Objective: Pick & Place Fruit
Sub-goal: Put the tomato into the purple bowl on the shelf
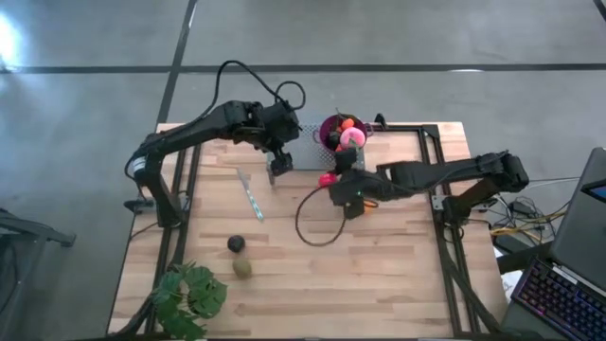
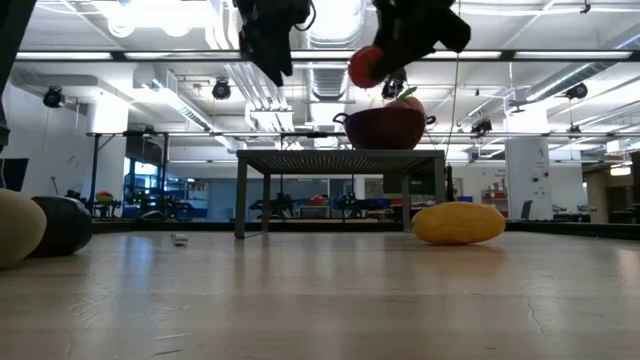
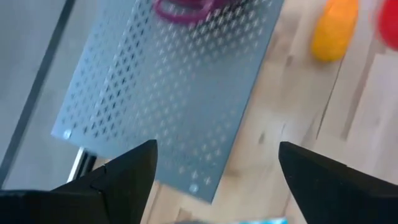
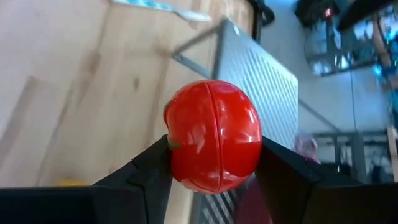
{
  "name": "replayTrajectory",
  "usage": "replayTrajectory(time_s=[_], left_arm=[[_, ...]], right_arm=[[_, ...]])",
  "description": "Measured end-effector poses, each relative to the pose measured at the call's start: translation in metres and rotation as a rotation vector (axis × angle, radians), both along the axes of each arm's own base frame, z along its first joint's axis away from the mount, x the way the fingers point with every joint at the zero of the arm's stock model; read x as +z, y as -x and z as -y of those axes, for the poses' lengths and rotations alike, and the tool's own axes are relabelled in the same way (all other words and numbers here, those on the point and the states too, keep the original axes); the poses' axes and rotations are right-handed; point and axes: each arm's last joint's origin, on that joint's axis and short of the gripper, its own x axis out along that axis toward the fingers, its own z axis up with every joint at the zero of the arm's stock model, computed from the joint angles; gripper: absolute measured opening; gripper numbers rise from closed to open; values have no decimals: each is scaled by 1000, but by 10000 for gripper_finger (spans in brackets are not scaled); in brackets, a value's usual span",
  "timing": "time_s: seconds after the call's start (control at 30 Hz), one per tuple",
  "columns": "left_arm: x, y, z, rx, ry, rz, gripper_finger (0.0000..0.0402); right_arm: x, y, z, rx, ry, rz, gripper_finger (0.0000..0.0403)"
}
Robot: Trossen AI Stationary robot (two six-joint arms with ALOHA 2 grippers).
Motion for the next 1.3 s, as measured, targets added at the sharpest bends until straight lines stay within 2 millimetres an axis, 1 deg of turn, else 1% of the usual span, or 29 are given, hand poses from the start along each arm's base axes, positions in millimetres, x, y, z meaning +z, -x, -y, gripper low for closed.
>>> replayTrajectory(time_s=[0.07,0.13,0.23,0.3,0.4,0.5,0.57,0.63,0.73,0.83,1.07,1.17,1.3], left_arm=[[-3,-1,1,-11,-9,30,337],[-8,-1,1,-32,-28,66,337],[-15,-1,1,-54,-62,166,337],[-23,-1,3,-85,-55,243,337],[-39,-2,7,-122,-54,376,337],[-54,0,11,-131,-74,505,337],[-62,2,14,-138,-96,586,337],[-71,6,17,-147,-111,635,337],[-80,12,22,-158,-130,710,337],[-86,17,25,-164,-145,785,337],[-105,21,33,-167,-133,866,337],[-110,22,34,-170,-125,855,337],[-111,22,36,-175,-120,856,337]], right_arm=[[7,5,9,-41,-4,0,195],[18,9,18,-83,-16,30,193],[36,17,30,-118,-18,71,190],[44,21,39,-143,-17,72,189],[60,27,55,-211,-32,95,192],[75,31,69,-229,-100,140,194],[80,35,79,-226,-161,145,193],[86,38,88,-228,-209,170,191],[95,44,102,-264,-236,207,190],[100,47,115,-311,-239,218,194],[99,44,145,-363,-320,181,190],[97,38,154,-391,-332,146,190],[93,28,164,-420,-358,106,195]])
